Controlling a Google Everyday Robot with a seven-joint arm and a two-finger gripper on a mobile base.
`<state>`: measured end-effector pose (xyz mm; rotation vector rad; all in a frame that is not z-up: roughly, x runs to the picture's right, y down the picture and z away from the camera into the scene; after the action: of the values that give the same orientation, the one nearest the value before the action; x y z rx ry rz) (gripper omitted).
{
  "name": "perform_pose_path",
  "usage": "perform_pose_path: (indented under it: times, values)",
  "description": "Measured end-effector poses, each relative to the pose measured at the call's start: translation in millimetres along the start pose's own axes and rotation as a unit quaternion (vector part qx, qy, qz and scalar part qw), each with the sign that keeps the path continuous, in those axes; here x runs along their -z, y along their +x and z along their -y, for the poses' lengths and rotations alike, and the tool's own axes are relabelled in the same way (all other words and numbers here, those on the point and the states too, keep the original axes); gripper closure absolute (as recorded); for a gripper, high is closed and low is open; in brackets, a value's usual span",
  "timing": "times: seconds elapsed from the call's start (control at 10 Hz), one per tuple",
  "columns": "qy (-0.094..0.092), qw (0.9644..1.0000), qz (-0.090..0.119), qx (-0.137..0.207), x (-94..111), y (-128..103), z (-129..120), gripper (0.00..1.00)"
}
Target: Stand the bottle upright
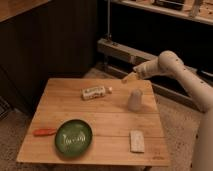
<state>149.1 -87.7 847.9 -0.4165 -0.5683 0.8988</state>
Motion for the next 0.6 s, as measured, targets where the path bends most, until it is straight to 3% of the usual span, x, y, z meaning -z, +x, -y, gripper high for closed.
perform_pose_path:
  times: [0.2, 0.4, 0.5, 0.6]
  values:
    - [-0.015, 0.9981, 0.001, 0.06, -1, -5, -6, 0.2]
    - [-0.045, 0.9861, 0.011, 0.159, -19, -14, -16, 0.2]
    - [-0.065, 0.974, 0.017, 0.216, -33, -22, -22, 0.2]
    - [-0.074, 0.9698, 0.015, 0.232, -36, -24, -23, 0.2]
